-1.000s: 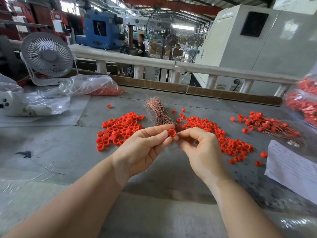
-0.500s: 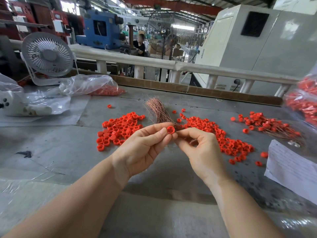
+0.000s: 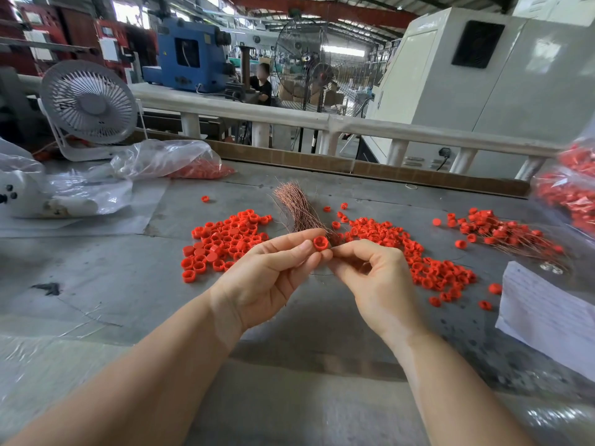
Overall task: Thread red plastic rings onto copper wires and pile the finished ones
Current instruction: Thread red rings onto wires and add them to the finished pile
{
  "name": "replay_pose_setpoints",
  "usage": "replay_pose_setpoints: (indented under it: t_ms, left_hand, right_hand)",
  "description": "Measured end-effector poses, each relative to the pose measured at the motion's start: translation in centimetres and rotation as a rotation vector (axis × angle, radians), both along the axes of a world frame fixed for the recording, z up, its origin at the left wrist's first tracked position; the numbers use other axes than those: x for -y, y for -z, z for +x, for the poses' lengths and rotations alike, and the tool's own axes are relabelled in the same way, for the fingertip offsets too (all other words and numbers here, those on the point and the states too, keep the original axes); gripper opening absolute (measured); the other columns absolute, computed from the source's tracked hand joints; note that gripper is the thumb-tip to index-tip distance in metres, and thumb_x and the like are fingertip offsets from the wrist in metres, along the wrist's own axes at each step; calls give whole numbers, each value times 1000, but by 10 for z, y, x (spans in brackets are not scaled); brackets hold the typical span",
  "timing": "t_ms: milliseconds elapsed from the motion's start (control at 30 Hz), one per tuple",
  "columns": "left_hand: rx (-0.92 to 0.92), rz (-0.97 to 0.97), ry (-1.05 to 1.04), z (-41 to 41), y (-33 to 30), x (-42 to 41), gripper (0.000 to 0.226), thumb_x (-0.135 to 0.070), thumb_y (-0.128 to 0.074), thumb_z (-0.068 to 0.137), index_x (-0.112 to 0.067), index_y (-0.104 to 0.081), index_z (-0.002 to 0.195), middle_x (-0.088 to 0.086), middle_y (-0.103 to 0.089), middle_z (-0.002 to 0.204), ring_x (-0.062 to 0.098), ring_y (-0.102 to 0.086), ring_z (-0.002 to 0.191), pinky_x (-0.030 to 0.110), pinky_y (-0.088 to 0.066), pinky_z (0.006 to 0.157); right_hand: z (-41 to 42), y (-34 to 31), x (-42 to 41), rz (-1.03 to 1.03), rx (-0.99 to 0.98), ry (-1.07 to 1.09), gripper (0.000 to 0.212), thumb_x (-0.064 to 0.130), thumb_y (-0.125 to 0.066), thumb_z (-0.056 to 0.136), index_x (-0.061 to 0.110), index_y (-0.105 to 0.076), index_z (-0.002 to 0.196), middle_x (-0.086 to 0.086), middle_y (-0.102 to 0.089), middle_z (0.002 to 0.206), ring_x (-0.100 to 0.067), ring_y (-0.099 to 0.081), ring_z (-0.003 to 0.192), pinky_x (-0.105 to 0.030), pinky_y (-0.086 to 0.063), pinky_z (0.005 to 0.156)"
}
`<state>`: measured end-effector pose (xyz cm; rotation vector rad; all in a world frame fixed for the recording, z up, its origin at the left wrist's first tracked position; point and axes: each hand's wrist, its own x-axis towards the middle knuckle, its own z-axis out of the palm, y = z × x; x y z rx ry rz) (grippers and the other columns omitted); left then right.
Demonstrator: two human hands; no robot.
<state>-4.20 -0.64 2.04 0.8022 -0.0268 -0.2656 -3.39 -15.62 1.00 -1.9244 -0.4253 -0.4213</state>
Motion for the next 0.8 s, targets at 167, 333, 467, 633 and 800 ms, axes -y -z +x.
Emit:
replay_pose_setpoints:
  t_ms: [167,333,467,633,800]
  left_hand:
    - [-7,19,-7,0,0,0,23,1,-57,65,-5,-76,74,13,-72,75,15,-71,69,15,-55,59]
    - [-1,27,-6,0,1,1,24,3,-56,64,-6,-77,73,13,-72,76,17,-71,71,15,-55,58]
    - [11,19,2,-1,2,1,24,4,-57,64,-6,-76,73,13,-72,77,17,-72,72,15,-54,58]
    - [45,8,11,-1,1,2,23,3,-56,66,-7,-76,73,13,-72,78,16,-71,73,16,-55,61]
    - [72,20,11,-1,1,3,25,1,-56,66,-6,-76,78,11,-72,77,14,-71,73,15,-55,62]
  right_hand:
    - [2,1,1,-29,23,18,9,9,-73,78,16,-75,83,4,-70,79,-6,-60,72,-16,-44,72]
    - [2,2,2,-38,33,20,10,10,-73,78,20,-74,79,4,-70,78,-10,-61,74,-20,-47,73]
    - [1,1,1,-31,31,3,16,10,-73,79,25,-72,77,7,-68,75,-5,-57,69,-18,-44,70]
    - [0,0,1,-23,29,-15,6,10,-72,79,15,-74,81,12,-63,70,3,-52,63,-11,-39,67]
    - [-1,-1,0,-39,51,-10,7,9,-71,80,16,-74,80,20,-58,64,5,-51,60,-8,-37,63]
